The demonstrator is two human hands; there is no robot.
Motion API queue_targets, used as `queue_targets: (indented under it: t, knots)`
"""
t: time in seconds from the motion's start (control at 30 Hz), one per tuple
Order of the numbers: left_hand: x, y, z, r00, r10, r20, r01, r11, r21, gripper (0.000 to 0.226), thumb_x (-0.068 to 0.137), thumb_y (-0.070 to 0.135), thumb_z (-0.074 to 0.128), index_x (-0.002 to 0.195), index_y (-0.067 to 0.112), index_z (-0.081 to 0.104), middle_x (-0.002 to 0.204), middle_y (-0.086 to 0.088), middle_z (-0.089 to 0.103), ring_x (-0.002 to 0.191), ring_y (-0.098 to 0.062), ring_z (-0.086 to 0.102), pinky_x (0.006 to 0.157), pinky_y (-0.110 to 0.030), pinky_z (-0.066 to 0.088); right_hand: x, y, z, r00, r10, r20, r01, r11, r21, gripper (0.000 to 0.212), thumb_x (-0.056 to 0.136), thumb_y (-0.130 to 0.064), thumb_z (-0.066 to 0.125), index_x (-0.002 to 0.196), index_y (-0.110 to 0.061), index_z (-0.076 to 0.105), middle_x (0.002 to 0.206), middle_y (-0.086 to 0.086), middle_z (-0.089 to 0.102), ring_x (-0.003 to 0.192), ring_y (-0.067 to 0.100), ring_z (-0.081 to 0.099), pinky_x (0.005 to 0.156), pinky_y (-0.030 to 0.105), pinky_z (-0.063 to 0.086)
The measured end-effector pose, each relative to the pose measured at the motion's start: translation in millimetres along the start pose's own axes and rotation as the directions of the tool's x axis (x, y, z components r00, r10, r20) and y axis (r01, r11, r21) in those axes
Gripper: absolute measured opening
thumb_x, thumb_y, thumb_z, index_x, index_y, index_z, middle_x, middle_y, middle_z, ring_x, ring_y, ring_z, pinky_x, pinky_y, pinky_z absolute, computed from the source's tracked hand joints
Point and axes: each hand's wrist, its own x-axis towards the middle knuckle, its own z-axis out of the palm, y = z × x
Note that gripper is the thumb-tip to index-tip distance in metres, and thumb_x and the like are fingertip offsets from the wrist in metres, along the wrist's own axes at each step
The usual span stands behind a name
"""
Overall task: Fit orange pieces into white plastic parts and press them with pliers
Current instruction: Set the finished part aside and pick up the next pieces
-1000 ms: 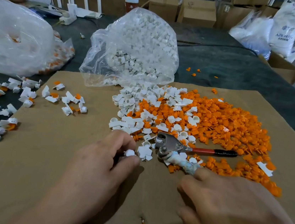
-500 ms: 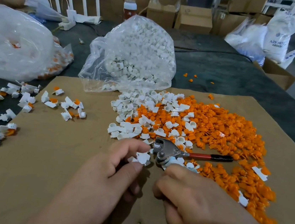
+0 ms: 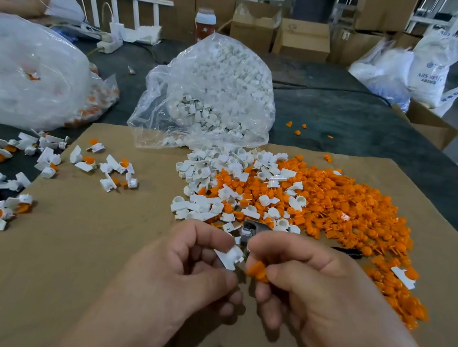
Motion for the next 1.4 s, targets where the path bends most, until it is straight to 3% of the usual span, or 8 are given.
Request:
queue_targets:
  t: [0.17,0.37,0.53,0.8,0.93,1.17,1.33,1.4]
  knots:
    - [-3.3,7.3,-2.5,0.998,0.016,-0.055,-0.011,0.996,0.09,0.029,0.059,0.049,0.071,0.071,0.023,0.067,0.056,-0.014,0.063,0.042,-0.023,0.058,0.043,-0.025,0.048,-0.2,-8.9,5.4,0.993,0.067,0.097,-0.104,0.879,0.464,0.029,0.065,0.004,0.057,0.083,-0.005,0.077,0.073,0.02,0.064,0.05,0.024,0.057,0.037,0.027,0.044]
    - [-1.1,3.5,-6.7,0.996,0.05,-0.068,-0.031,0.968,0.251,0.038,0.063,0.062,0.062,0.073,0.025,0.065,0.054,-0.009,0.063,0.046,-0.017,0.058,0.047,-0.023,0.048,-1.8,-11.8,6.6,0.975,0.098,0.199,-0.192,0.826,0.53,0.024,0.069,0.012,0.056,0.083,0.003,0.074,0.077,0.024,0.063,0.057,0.032,0.065,0.042,0.029,0.053]
    - [3.5,-3.5,-6.4,0.996,-0.031,-0.085,0.037,0.997,0.072,0.037,0.058,0.049,0.075,0.081,0.021,0.072,0.052,-0.014,0.057,0.042,-0.022,0.05,0.055,-0.044,0.05,-2.6,-10.6,8.3,0.978,0.095,0.184,-0.182,0.815,0.549,0.02,0.069,0.011,0.064,0.088,0.007,0.07,0.076,0.023,0.064,0.067,0.039,0.07,0.047,0.031,0.057]
    - [5.5,-6.2,-7.7,0.998,-0.054,-0.015,0.049,0.97,-0.237,0.027,0.057,0.017,0.079,0.083,0.013,0.075,0.065,-0.021,0.06,0.051,-0.027,0.052,0.043,-0.029,0.047,-3.6,-8.5,2.2,0.934,0.086,0.346,-0.235,0.878,0.417,0.024,0.079,0.013,0.058,0.088,-0.002,0.074,0.09,0.024,0.071,0.094,0.039,0.07,0.064,0.029,0.059]
    - [5.0,-9.6,-8.2,0.998,-0.064,-0.014,0.06,0.975,-0.214,0.022,0.061,0.004,0.085,0.076,0.011,0.071,0.064,-0.026,0.06,0.047,-0.028,0.051,0.049,-0.034,0.049,-4.7,-7.4,1.6,0.954,0.061,0.295,-0.174,0.911,0.374,0.013,0.078,-0.003,0.068,0.09,-0.007,0.073,0.091,0.022,0.07,0.085,0.036,0.072,0.054,0.031,0.059]
    - [3.8,-9.5,-8.4,0.998,-0.054,-0.026,0.047,0.979,-0.199,0.021,0.063,0.023,0.083,0.078,0.013,0.073,0.068,-0.022,0.065,0.05,-0.025,0.055,0.043,-0.03,0.046,-5.5,-8.3,2.3,0.971,0.073,0.228,-0.161,0.903,0.397,0.015,0.081,-0.021,0.065,0.089,-0.01,0.069,0.082,0.024,0.068,0.058,0.029,0.069,0.043,0.03,0.054]
    - [2.6,-8.7,-6.6,0.998,-0.057,-0.038,0.048,0.979,-0.197,0.01,0.068,0.014,0.074,0.078,0.013,0.073,0.063,-0.023,0.063,0.046,-0.024,0.054,0.042,-0.031,0.047,-5.3,-5.1,1.5,0.987,0.045,0.153,-0.108,0.895,0.433,0.023,0.073,-0.019,0.069,0.092,-0.005,0.069,0.089,0.027,0.069,0.063,0.031,0.071,0.043,0.03,0.054]
    - [1.3,-5.8,-5.6,0.999,-0.044,-0.024,0.04,0.986,-0.165,0.021,0.06,0.004,0.082,0.078,0.013,0.074,0.064,-0.023,0.064,0.046,-0.024,0.055,0.042,-0.03,0.048,-4.5,-3.6,1.0,0.993,0.017,0.114,-0.062,0.913,0.404,0.021,0.073,-0.022,0.069,0.091,-0.01,0.071,0.09,0.025,0.07,0.064,0.029,0.071,0.044,0.029,0.054]
